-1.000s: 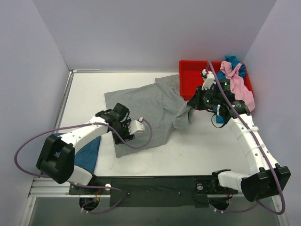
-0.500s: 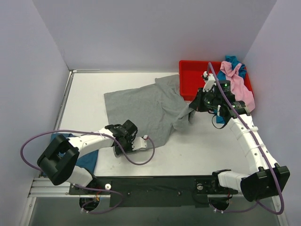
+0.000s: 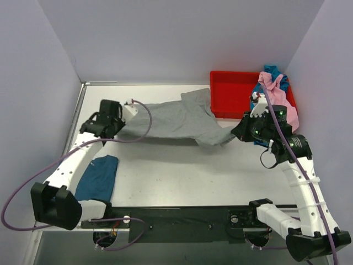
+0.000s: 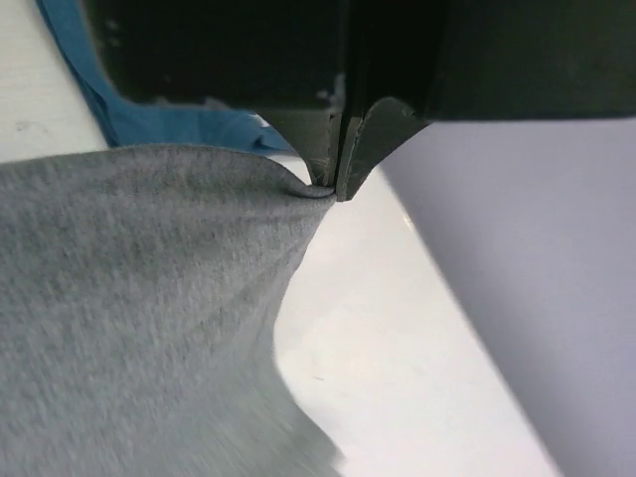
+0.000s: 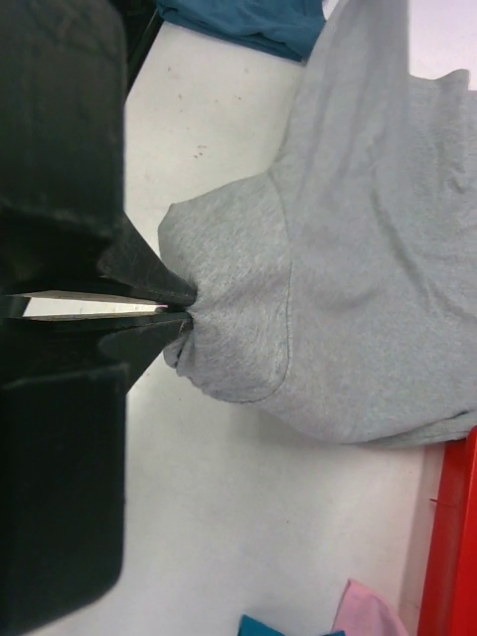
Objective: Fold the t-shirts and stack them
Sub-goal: Flatten out the tshirt
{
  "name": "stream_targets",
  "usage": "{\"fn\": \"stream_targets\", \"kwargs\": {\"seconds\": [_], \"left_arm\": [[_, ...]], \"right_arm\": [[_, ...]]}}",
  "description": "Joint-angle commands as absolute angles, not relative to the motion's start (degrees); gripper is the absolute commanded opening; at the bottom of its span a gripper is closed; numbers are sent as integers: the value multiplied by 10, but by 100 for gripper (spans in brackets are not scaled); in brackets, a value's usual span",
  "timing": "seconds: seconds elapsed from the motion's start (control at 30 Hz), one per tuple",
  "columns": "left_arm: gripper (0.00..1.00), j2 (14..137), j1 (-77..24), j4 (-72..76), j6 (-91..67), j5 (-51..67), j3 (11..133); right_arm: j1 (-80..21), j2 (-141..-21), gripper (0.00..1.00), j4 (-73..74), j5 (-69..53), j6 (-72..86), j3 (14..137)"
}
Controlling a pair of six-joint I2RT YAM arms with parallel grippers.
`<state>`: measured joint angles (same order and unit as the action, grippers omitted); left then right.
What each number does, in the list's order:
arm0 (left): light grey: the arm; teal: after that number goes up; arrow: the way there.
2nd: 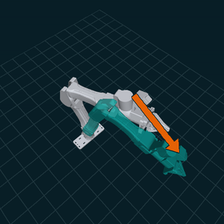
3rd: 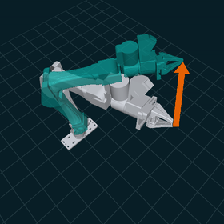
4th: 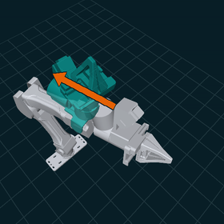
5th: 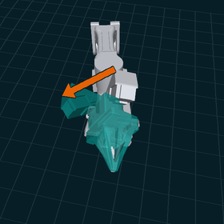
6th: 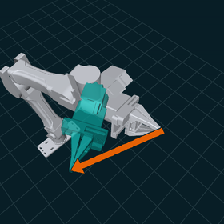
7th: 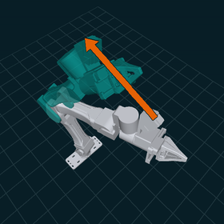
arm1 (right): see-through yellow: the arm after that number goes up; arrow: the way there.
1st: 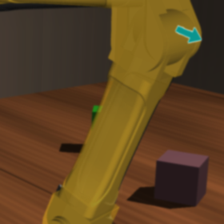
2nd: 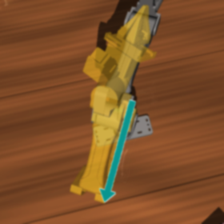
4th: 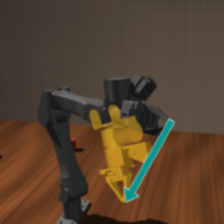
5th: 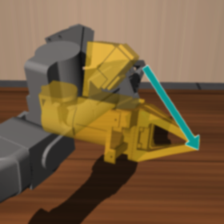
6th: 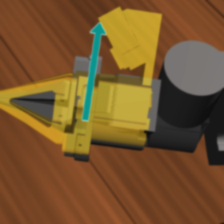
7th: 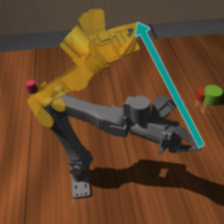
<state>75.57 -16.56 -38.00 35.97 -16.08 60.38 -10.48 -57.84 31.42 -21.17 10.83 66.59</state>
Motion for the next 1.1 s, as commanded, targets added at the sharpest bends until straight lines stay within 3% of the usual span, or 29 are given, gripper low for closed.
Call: {"fn": "stream_targets", "kwargs": {"seconds": [0.0,0.27,0.4,0.5,0.6,0.67,0.77,0.83,0.87,0.93,1.0,1.07], "left_arm": [[0,705,-130,-455,338,-180,724],[0,695,-98,-512,328,-204,891],[0,727,-77,-496,339,-221,937],[0,799,-50,-476,346,-233,1014],[0,891,-12,-472,349,-231,1125],[0,973,-3,-475,349,-245,1245],[0,1137,25,-501,362,-284,1530],[0,1207,23,-444,418,-345,1641],[0,1216,23,-358,445,-387,1642],[0,1201,29,-222,501,-411,1578],[0,1165,37,-133,508,-403,1501],[0,1160,47,-138,469,-389,1528]], "right_arm": [[-102,-526,0,344,-235,120,687],[-102,-500,0,322,-287,124,751],[-101,-560,0,251,-321,142,774],[-102,-675,0,204,-375,149,843],[-102,-791,0,136,-417,173,965],[-102,-938,0,110,-451,198,1087],[-101,-1096,0,108,-483,259,1291],[-98,-1193,0,78,-490,378,1449],[-92,-1224,0,-11,-490,413,1493],[-81,-1217,0,-191,-482,538,1438],[-76,-1202,0,-212,-437,542,1412],[-79,-1194,0,-166,-406,484,1434]]}}
